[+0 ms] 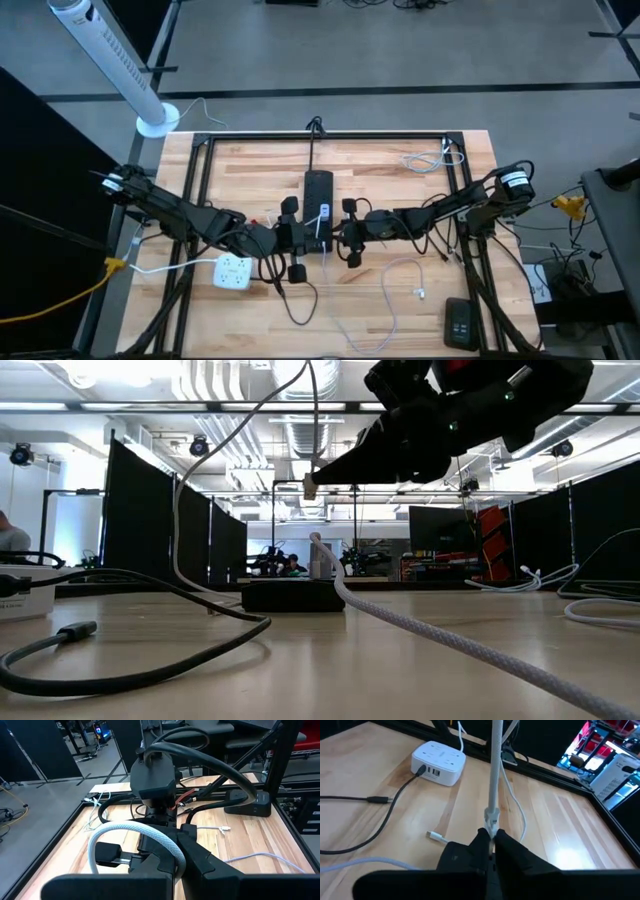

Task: Insert USB
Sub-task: Insert the white charger cable into the white charger adapter

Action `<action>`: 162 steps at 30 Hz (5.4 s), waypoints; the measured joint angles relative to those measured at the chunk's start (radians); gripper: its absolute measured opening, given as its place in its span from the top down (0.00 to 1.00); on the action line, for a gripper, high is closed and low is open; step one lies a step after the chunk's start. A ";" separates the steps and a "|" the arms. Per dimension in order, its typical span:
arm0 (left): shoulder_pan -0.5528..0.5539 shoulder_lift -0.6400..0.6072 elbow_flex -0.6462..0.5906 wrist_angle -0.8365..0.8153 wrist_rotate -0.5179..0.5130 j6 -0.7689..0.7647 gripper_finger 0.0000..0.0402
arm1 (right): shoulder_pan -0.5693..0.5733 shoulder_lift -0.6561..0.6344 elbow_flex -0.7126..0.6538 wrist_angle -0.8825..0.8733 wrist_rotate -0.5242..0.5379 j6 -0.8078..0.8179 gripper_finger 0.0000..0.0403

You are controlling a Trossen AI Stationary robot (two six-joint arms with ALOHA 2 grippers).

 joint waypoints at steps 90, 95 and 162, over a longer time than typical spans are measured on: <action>0.793 0.086 -0.683 0.248 0.450 0.015 0.59 | 0.039 -0.468 -0.057 -0.576 0.039 0.189 1.00; 0.793 0.193 -0.641 0.289 0.404 0.030 0.57 | 0.039 -0.468 -0.057 -0.576 0.039 0.196 1.00; 0.076 0.334 -0.068 -0.206 -0.031 0.021 0.96 | 0.093 0.071 0.159 -0.297 0.219 -0.052 0.82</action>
